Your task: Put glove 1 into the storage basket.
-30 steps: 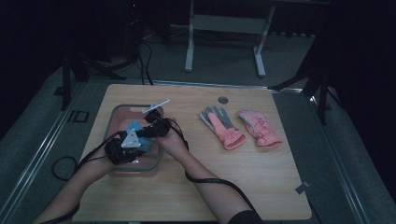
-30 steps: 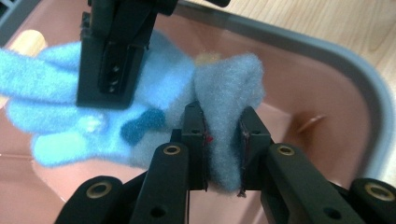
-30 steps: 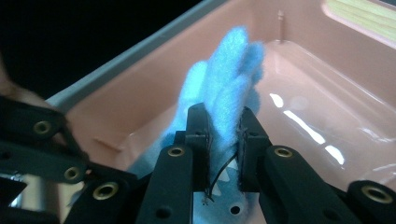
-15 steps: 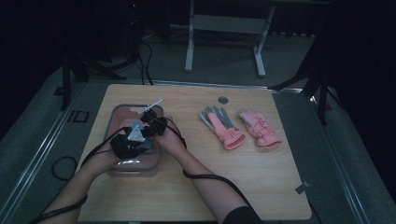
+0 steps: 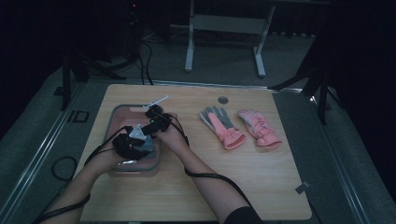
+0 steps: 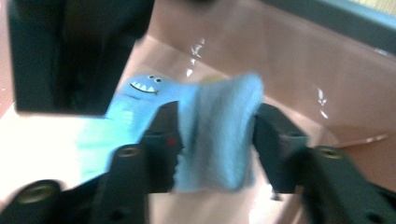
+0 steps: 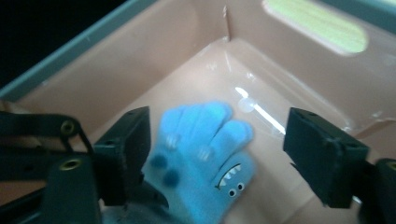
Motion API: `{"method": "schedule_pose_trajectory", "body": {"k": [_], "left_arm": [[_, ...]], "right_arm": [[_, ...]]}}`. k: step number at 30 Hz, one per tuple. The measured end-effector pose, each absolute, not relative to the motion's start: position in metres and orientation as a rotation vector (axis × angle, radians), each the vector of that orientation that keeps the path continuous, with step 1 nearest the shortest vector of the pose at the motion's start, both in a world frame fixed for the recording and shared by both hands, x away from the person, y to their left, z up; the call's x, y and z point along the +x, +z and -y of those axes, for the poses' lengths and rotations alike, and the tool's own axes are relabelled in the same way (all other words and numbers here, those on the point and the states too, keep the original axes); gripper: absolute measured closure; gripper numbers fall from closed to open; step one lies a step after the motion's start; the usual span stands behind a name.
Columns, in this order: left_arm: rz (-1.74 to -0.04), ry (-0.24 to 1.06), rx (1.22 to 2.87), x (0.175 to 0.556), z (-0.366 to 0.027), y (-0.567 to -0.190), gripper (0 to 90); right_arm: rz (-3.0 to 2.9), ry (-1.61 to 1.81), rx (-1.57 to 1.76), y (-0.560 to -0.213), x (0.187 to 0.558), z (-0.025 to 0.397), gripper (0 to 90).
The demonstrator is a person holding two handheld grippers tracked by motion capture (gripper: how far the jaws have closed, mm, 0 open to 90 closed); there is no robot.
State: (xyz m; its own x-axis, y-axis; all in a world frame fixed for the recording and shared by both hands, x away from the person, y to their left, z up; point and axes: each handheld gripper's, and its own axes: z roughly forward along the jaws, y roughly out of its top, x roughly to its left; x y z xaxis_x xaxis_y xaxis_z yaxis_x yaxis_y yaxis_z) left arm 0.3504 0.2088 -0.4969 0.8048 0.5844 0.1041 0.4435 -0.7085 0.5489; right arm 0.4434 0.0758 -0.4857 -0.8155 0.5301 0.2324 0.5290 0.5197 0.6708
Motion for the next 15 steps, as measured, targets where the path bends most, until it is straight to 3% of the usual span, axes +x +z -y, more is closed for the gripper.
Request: {"method": "schedule_pose_trajectory", "body": {"k": [1, 3, 7, 15], "left_arm": [[-0.795, 0.376, 2.447, 0.35, -0.21, -0.494, 37.4], [-0.802, 0.372, 2.433, 0.35, -0.211, -0.492, 28.9], [-0.838, 0.392, 2.369, 0.347, -0.216, -0.484, 18.2], [-0.856, 0.385, 2.262, 0.334, -0.213, -0.469, 14.1]], "right_arm": [[-2.724, 1.251, 0.97, -0.482, 0.445, -0.07, 20.3], [-2.709, 1.274, 0.982, -0.478, 0.445, -0.066, 19.4], [-2.687, 1.326, 0.974, -0.468, 0.441, -0.055, 18.5], [-2.657, 1.373, 0.91, -0.458, 0.43, -0.028, 18.2]]}}
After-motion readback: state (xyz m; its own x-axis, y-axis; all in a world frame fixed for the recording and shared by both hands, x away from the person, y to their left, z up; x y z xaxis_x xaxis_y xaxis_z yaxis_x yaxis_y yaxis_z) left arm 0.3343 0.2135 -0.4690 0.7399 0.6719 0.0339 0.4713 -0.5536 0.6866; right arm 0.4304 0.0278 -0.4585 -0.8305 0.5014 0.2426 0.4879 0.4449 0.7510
